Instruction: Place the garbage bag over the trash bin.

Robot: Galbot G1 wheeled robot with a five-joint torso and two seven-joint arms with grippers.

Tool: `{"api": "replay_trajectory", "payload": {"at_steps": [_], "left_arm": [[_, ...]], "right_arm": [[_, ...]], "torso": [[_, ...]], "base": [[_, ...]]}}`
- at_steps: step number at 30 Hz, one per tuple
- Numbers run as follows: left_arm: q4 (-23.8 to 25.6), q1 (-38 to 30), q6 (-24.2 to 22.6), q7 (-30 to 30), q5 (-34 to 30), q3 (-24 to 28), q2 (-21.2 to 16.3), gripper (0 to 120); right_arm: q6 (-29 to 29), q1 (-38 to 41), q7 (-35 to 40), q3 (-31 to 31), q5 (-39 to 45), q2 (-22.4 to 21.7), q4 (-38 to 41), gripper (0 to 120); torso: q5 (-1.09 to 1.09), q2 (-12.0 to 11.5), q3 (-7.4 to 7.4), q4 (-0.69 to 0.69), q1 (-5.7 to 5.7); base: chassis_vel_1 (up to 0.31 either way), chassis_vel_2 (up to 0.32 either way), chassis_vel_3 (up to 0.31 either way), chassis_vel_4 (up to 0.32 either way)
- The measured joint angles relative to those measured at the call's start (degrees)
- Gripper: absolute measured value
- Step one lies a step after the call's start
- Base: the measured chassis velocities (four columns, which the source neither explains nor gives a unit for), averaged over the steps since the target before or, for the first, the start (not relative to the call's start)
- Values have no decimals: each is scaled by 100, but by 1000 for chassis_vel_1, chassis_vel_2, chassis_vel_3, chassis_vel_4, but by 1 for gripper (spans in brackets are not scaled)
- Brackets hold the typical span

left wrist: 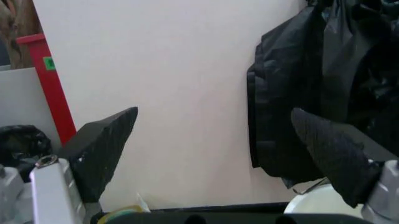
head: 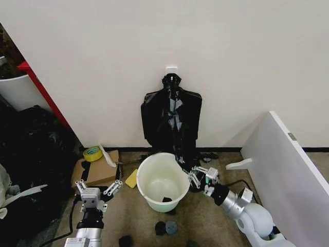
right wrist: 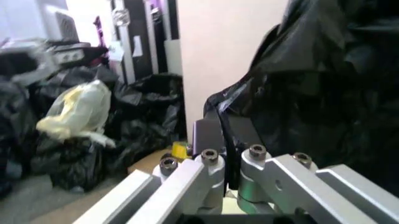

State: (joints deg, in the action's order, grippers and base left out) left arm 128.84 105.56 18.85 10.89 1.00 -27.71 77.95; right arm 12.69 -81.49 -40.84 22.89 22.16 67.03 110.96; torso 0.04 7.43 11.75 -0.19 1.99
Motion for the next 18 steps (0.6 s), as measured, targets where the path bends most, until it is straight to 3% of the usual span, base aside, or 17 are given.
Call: {"api": "replay_trajectory", "payload": {"at_steps": [18], "left_arm": [[-90,-76,-36,6,-20,73,-59,97]], "right_arm": [[572,-368,-620,339,-804,169,128,0]], "torso": [[0,0,0,0,0]], "base": [[0,0,0,0]]}}
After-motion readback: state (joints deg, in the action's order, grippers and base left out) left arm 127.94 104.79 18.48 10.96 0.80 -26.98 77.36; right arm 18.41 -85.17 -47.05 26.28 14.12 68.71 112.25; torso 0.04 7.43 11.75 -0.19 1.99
